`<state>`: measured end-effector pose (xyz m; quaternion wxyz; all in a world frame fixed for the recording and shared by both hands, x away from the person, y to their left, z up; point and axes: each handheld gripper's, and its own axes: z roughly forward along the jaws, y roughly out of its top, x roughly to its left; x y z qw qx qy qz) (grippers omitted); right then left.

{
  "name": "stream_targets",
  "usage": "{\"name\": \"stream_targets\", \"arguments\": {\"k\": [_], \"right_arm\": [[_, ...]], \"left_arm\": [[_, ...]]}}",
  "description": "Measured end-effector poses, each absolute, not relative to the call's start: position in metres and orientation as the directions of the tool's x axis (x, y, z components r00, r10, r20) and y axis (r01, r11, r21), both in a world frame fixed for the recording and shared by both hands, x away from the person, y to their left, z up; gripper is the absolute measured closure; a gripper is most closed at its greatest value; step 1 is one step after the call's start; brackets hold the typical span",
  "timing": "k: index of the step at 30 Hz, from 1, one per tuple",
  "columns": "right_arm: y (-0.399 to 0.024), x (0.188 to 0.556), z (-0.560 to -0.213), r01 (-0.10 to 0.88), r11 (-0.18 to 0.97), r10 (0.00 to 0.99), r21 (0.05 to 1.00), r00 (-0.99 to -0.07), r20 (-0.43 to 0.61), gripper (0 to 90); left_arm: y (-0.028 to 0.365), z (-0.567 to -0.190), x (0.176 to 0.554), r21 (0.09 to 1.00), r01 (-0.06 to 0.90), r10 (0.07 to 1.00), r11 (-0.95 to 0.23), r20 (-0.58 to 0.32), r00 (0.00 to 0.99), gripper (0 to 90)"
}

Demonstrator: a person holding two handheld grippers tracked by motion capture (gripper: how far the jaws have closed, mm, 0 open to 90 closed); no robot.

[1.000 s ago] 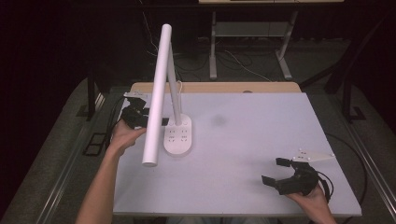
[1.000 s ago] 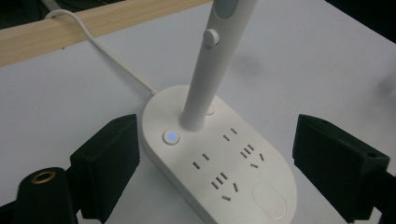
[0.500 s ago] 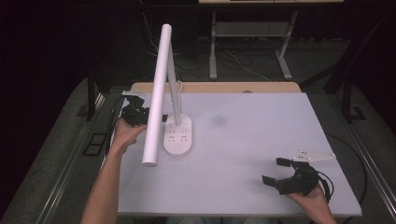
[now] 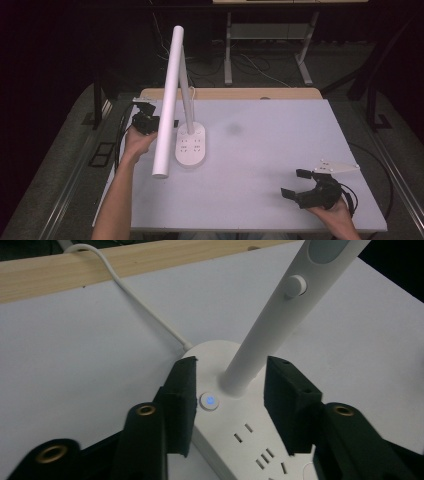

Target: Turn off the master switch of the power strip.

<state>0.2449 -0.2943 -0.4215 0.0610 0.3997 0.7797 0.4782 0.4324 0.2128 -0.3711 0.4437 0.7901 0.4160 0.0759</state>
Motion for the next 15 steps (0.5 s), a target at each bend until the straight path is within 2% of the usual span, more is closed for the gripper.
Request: {"name": "stream_targets", "arguments": {"k": [15], "right_arm": [[-0.294,0.245,-0.422,0.565,0.228,0.681,0.793,-0.674,0.285,0.1]], "left_arm": [[0.204,-0.384,0.439,0.753,0.603,0.717,-0.263,-0.265,0.644,89.5]]}}
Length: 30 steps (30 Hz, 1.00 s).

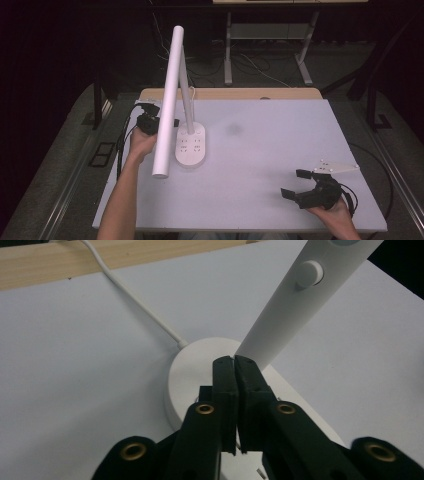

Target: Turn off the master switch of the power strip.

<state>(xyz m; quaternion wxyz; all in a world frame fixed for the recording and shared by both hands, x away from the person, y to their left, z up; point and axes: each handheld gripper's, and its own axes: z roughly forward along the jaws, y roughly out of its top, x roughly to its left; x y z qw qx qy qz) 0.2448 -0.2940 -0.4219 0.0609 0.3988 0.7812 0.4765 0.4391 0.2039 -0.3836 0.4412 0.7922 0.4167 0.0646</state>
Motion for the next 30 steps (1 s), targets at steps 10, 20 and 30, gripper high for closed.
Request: {"name": "stream_targets", "arguments": {"k": [10,20,30], "right_arm": [[-0.294,0.245,-0.422,0.568,0.232,0.682,0.790,-0.674,0.285,0.1],[-0.294,0.245,-0.423,0.570,0.233,0.682,0.788,-0.674,0.286,0.1],[-0.294,0.245,-0.423,0.570,0.233,0.682,0.788,-0.673,0.286,0.0]], "left_arm": [[0.196,-0.392,0.443,0.737,0.609,0.704,-0.294,-0.264,0.659,89.9],[0.194,-0.398,0.446,0.724,0.620,0.706,-0.302,-0.267,0.656,89.9],[0.192,-0.405,0.449,0.713,0.631,0.708,-0.305,-0.274,0.651,90.0]]}}
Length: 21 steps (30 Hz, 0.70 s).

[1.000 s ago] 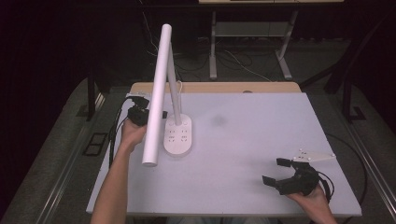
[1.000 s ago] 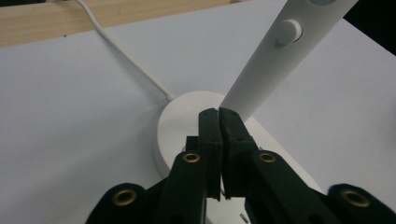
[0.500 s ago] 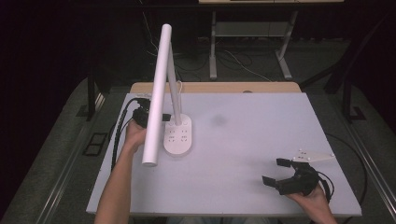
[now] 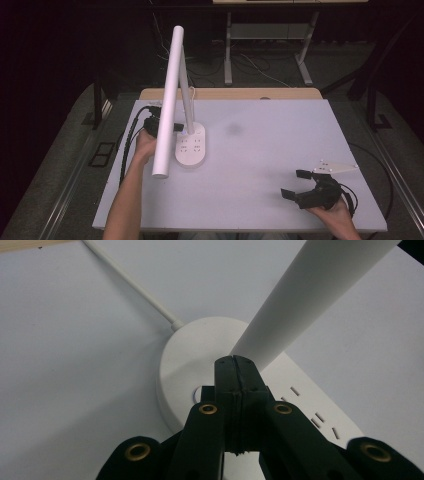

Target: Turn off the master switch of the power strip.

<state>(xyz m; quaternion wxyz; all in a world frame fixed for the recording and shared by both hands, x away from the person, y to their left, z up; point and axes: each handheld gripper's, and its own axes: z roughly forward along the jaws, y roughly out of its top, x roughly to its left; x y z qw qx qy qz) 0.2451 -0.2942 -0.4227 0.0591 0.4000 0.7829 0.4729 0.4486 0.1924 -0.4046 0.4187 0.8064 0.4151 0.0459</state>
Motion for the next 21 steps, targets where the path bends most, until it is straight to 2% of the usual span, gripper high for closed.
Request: {"name": "stream_targets", "arguments": {"k": [21], "right_arm": [[-0.296,0.245,-0.423,0.574,0.234,0.686,0.785,-0.669,0.285,0.1]], "left_arm": [[0.188,-0.422,0.455,0.693,0.655,0.717,-0.301,-0.288,0.635,90.0]]}}
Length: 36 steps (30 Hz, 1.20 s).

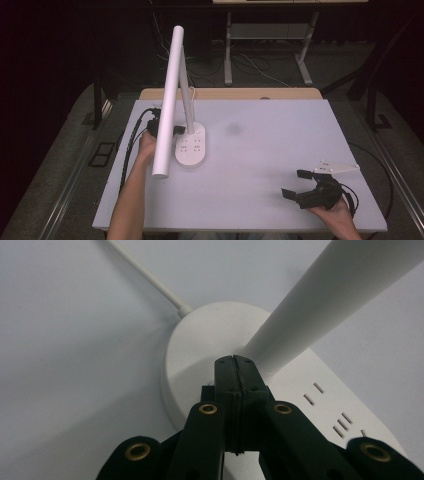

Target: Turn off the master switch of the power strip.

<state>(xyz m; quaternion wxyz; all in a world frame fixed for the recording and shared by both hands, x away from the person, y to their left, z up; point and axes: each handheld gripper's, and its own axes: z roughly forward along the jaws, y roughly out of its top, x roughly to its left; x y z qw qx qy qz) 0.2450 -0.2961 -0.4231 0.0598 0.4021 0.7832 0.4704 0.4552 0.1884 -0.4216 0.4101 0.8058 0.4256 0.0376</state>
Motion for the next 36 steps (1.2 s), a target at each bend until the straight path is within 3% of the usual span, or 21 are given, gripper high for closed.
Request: {"name": "stream_targets", "arguments": {"k": [15,20,36], "right_arm": [[-0.298,0.245,-0.423,0.571,0.237,0.686,0.786,-0.671,0.281,0.1],[-0.297,0.245,-0.424,0.568,0.245,0.685,0.786,-0.675,0.274,0.1],[-0.294,0.245,-0.424,0.568,0.258,0.680,0.782,-0.682,0.271,0.1]], "left_arm": [[0.194,-0.428,0.456,0.707,0.662,0.712,-0.248,-0.330,0.620,90.0],[0.202,-0.437,0.455,0.707,0.693,0.697,-0.143,-0.424,0.577,90.0],[0.195,-0.433,0.453,0.692,0.705,0.737,-0.156,-0.394,0.549,90.0]]}}
